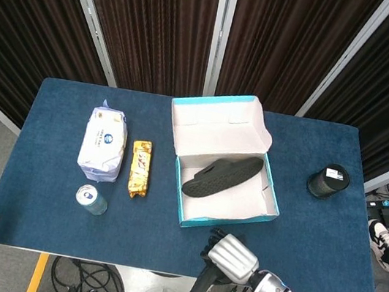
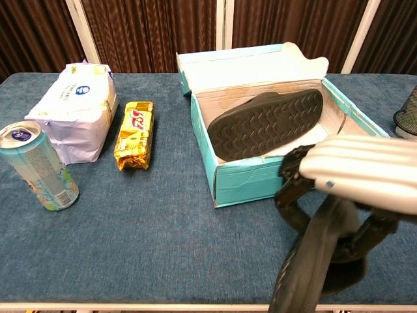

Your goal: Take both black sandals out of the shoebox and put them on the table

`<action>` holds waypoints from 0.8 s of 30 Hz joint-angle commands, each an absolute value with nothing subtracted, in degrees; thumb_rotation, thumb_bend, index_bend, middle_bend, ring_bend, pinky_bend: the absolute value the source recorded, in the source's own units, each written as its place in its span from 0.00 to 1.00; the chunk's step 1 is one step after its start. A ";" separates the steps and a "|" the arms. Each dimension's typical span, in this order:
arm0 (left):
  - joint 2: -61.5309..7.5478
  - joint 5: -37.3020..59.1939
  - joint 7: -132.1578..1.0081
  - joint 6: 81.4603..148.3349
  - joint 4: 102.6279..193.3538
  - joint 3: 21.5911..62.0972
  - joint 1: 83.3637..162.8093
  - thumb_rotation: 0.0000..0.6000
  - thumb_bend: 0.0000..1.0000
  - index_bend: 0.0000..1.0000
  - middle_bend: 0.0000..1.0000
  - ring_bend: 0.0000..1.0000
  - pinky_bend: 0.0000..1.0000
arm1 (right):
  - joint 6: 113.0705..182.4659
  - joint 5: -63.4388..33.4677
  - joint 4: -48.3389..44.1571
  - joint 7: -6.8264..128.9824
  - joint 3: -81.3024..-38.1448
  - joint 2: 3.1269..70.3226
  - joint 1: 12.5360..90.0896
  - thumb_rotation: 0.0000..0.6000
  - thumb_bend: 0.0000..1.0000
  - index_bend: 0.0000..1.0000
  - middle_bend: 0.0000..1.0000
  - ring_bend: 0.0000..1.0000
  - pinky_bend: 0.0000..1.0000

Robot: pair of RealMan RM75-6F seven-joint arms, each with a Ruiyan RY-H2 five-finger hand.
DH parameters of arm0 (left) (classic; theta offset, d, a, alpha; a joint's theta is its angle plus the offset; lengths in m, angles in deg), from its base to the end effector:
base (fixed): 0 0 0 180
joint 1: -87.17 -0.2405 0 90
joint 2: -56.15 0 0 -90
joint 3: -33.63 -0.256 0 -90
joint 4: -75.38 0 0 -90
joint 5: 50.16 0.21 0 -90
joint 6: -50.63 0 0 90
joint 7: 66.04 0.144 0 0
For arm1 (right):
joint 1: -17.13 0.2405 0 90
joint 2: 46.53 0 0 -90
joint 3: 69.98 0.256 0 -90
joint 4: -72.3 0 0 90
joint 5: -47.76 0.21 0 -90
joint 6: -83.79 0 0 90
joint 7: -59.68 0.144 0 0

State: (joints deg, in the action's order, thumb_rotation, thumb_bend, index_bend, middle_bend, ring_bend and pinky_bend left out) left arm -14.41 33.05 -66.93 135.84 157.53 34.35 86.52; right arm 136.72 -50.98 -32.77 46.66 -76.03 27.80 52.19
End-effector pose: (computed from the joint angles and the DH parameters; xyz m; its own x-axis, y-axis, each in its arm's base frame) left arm -0.3593 0.1411 0.1379 0.4339 0.0735 0.8980 0.8884 0.1311 -0.4400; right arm -0.1445 -0.2031 0.0027 0.6106 -0.3422 0.7142 -0.6193 -0.7684 0.1614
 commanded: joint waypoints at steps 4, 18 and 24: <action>-14.28 33.04 -67.40 135.82 157.54 34.29 86.45 1.00 0.00 0.23 0.18 0.09 0.06 | 137.88 -52.12 -24.97 38.87 -73.82 36.01 52.04 1.00 0.13 0.03 0.04 0.00 0.00; -14.23 33.05 -67.65 135.21 157.54 34.14 86.66 1.00 0.00 0.23 0.18 0.09 0.05 | 141.68 -50.58 -11.23 38.64 -66.31 50.26 55.09 1.00 0.00 0.00 0.00 0.00 0.00; -14.36 32.58 -67.67 134.34 157.37 34.21 86.96 1.00 0.00 0.24 0.18 0.09 0.05 | 140.05 -48.10 -6.99 38.95 -64.08 54.22 57.45 1.00 0.00 0.00 0.00 0.00 0.00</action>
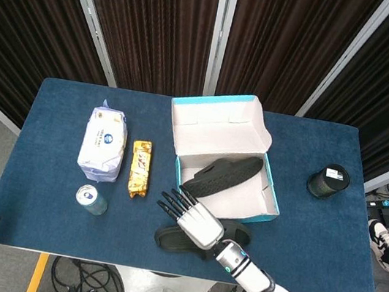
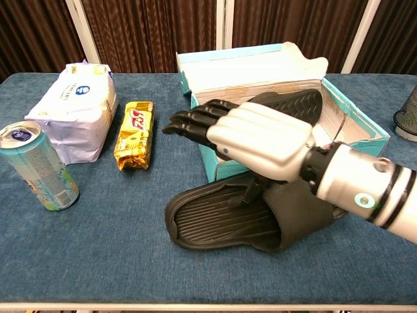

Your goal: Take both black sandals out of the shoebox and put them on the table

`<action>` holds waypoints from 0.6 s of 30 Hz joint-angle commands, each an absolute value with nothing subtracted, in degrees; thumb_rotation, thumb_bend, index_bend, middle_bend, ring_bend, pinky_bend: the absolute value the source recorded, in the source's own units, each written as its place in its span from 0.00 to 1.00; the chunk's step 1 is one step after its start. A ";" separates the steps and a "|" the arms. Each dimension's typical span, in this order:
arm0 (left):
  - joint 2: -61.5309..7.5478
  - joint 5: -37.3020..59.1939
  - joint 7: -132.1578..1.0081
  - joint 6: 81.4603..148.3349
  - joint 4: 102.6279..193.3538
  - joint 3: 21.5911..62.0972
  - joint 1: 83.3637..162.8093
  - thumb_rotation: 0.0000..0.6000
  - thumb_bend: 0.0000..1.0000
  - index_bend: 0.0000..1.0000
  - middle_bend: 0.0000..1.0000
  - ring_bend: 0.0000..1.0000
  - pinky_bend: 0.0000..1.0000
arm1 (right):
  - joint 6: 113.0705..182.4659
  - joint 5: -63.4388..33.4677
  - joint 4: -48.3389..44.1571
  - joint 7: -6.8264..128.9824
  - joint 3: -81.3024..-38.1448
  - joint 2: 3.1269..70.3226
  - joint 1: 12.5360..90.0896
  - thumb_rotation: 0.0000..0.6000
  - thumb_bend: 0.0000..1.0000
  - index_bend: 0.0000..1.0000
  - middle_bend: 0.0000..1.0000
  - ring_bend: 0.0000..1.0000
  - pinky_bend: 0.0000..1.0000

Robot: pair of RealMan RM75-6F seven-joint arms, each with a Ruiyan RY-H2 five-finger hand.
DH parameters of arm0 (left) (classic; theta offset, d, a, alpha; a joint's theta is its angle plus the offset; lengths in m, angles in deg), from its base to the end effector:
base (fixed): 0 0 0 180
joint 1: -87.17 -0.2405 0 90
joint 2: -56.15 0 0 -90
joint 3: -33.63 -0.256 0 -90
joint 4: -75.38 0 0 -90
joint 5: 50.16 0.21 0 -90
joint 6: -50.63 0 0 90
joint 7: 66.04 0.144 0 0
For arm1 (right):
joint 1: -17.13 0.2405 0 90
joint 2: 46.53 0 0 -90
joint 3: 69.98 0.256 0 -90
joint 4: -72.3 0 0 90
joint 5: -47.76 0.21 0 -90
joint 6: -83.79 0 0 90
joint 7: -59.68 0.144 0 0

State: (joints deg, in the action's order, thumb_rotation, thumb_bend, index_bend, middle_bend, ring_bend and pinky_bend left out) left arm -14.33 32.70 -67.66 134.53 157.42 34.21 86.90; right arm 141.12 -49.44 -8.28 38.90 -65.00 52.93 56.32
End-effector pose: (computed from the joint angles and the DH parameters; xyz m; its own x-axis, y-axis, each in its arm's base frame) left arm -0.3612 0.1426 0.1357 0.4219 0.0938 0.9018 0.8924 0.1325 -0.4313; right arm -0.0938 -0.2632 -0.0779 0.5650 -0.0464 0.8238 -0.5346 -0.7811 0.3227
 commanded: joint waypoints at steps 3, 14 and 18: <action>-14.46 32.40 -67.78 134.14 157.26 34.25 87.02 1.00 0.00 0.23 0.18 0.09 0.05 | 139.04 -46.95 -6.31 37.85 -63.81 54.74 58.14 1.00 0.00 0.00 0.00 0.00 0.00; -14.44 33.05 -68.07 134.94 157.30 34.22 86.92 1.00 0.00 0.23 0.18 0.09 0.05 | 137.50 -43.35 -6.23 36.13 -62.77 55.36 59.82 1.00 0.00 0.00 0.00 0.00 0.00; -14.33 32.67 -68.20 135.16 156.98 34.27 86.62 1.00 0.00 0.24 0.18 0.09 0.05 | 136.45 -42.35 -13.73 34.47 -63.99 47.69 59.02 1.00 0.00 0.00 0.00 0.00 0.00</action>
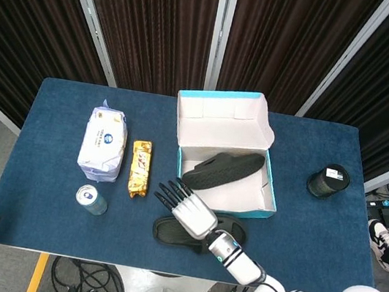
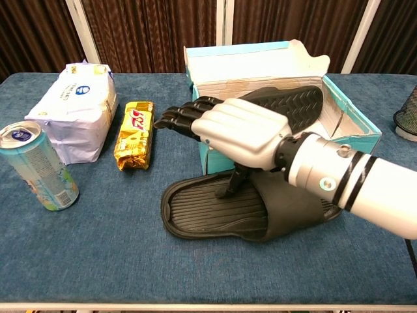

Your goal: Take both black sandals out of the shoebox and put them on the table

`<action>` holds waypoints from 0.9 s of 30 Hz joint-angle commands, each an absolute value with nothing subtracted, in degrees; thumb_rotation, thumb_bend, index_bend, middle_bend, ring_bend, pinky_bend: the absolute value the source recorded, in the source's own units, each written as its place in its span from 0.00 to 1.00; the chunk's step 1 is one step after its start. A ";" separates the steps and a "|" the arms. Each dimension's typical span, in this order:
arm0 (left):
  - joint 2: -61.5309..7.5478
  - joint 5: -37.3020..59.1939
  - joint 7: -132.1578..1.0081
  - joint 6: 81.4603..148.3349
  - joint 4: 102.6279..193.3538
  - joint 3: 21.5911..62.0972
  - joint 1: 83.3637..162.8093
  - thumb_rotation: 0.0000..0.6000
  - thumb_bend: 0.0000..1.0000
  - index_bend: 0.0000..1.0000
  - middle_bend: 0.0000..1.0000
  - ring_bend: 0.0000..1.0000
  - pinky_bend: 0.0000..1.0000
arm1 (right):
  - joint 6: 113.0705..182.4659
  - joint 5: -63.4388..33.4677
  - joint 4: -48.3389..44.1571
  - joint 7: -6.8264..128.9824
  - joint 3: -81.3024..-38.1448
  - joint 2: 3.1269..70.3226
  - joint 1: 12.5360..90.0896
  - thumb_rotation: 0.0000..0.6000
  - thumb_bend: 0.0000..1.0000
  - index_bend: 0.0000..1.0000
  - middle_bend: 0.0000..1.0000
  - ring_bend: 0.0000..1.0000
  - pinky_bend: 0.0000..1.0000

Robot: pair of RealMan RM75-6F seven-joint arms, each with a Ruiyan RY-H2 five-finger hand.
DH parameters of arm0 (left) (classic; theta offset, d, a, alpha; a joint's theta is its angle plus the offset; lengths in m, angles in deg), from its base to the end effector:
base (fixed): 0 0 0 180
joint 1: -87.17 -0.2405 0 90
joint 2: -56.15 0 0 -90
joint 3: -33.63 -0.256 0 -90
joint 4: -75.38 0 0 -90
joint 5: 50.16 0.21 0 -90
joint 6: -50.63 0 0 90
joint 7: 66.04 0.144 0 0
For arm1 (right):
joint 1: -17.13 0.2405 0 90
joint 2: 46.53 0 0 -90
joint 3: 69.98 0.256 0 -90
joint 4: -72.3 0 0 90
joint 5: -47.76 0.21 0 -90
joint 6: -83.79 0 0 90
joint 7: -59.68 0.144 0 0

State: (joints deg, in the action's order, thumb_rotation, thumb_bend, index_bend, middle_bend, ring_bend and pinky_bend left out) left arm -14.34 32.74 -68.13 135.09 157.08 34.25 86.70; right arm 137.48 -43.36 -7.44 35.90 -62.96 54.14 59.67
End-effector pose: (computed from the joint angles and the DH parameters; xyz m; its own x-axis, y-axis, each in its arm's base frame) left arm -0.3621 0.1416 0.1377 0.4211 0.0840 0.9031 0.8931 0.1355 -0.4290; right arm -0.0825 -0.2802 -0.0861 0.5971 -0.0631 0.7997 -0.5438 -0.7647 0.3457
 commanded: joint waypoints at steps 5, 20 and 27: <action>-14.56 32.52 -68.57 135.21 156.64 34.24 86.45 1.00 0.00 0.23 0.18 0.09 0.06 | 134.97 -37.88 -24.65 30.39 -64.08 36.21 57.68 1.00 0.00 0.00 0.00 0.00 0.00; -14.10 32.31 -67.74 135.44 157.54 34.33 86.20 1.00 0.00 0.23 0.18 0.09 0.05 | 126.05 -20.96 -15.77 37.70 -55.24 35.89 66.77 1.00 0.00 0.10 0.13 0.02 0.10; -13.93 31.66 -67.39 134.86 157.69 34.48 86.30 1.00 0.00 0.23 0.18 0.09 0.06 | 124.21 -17.34 -5.67 36.74 -55.07 43.37 71.64 1.00 0.01 0.20 0.17 0.06 0.12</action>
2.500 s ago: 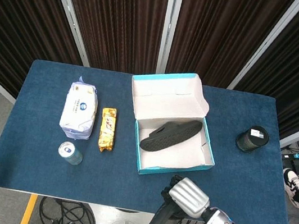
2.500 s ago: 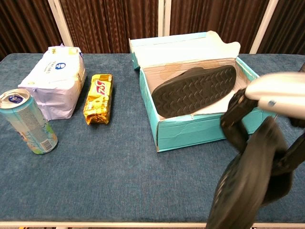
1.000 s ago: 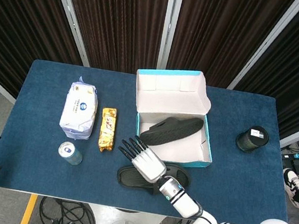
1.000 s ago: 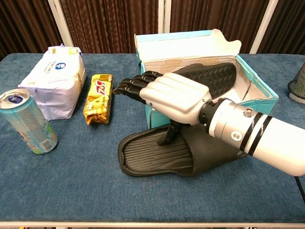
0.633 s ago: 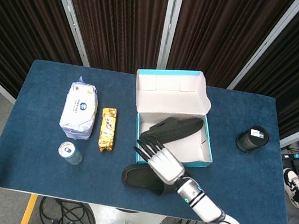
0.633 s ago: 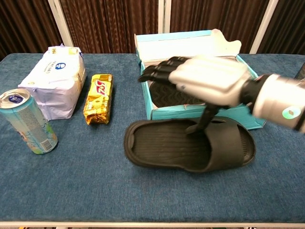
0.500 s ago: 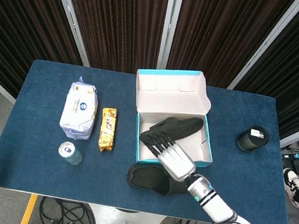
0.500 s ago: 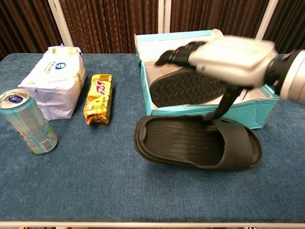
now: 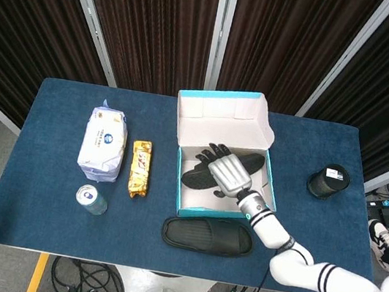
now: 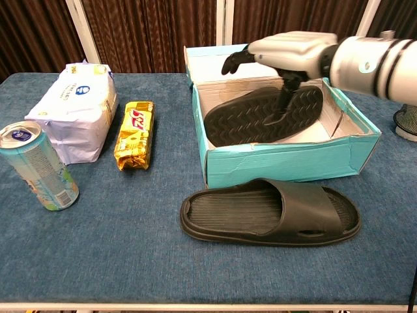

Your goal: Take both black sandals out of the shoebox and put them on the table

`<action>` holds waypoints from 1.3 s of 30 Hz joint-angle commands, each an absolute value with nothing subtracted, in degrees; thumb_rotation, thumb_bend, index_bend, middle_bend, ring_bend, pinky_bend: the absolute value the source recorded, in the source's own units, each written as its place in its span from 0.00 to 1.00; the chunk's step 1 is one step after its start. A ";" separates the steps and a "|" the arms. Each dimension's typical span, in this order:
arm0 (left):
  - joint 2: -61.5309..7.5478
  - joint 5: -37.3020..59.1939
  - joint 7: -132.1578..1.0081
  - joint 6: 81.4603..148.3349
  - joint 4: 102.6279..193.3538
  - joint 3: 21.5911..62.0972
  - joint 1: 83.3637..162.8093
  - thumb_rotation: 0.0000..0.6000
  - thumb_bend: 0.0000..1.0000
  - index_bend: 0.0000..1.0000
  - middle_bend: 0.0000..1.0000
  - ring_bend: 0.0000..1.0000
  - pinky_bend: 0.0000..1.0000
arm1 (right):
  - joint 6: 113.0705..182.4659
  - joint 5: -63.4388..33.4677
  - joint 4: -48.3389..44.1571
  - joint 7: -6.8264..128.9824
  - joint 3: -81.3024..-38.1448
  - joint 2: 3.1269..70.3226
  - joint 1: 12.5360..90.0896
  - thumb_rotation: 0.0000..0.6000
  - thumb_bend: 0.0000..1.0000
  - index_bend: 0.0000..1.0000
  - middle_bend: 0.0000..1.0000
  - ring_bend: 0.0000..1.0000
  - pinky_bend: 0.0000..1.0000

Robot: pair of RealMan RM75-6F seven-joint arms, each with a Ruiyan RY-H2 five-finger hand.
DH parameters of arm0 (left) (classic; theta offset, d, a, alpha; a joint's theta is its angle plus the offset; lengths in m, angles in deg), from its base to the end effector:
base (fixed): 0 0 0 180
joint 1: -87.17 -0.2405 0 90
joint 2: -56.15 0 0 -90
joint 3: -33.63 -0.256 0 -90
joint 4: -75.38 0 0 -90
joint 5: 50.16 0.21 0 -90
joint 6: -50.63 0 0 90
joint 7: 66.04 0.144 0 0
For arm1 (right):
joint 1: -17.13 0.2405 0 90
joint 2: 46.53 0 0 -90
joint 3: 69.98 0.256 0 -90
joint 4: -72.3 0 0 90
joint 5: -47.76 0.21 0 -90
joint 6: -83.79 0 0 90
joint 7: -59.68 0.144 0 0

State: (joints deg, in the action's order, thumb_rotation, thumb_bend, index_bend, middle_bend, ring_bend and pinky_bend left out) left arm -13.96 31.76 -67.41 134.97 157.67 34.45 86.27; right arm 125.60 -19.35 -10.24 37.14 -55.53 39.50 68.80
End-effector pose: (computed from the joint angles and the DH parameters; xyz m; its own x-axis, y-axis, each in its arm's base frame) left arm -0.3640 0.1393 0.1402 0.4268 0.0868 0.9002 0.8862 0.1583 -0.4354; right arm -0.0909 -0.3777 -0.0136 0.6128 -0.2067 0.7627 -0.7019 -0.5857 0.4053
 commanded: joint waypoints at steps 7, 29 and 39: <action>-14.30 31.60 -67.90 134.43 157.16 34.42 86.40 1.00 0.00 0.23 0.18 0.09 0.06 | 124.90 -16.16 -0.66 36.05 -56.28 46.94 73.23 1.00 0.02 0.28 0.22 0.11 0.12; -15.54 31.93 -69.97 133.57 155.12 34.48 86.96 1.00 0.00 0.23 0.18 0.09 0.05 | 132.49 -16.76 1.18 32.16 -58.85 50.03 71.50 1.00 0.02 0.38 0.32 0.19 0.12; -15.59 31.48 -70.38 133.42 154.75 34.32 86.63 1.00 0.00 0.23 0.18 0.09 0.06 | 132.56 -15.31 6.82 26.16 -59.93 55.21 73.05 1.00 0.02 0.36 0.31 0.18 0.11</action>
